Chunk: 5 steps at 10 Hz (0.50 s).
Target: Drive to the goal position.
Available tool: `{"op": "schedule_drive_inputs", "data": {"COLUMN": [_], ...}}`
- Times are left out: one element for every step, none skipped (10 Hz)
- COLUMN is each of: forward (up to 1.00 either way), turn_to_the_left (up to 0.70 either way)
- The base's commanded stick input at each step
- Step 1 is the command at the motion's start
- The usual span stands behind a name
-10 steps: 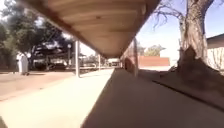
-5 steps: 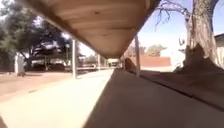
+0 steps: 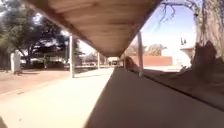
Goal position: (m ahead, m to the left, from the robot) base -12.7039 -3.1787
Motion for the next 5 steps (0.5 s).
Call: {"op": "schedule_drive_inputs", "data": {"forward": [0.85, 0.85, 0.85, 0.85, 0.85], "turn_to_the_left": [0.00, 0.00, 0.00, 0.00, 0.00]}}
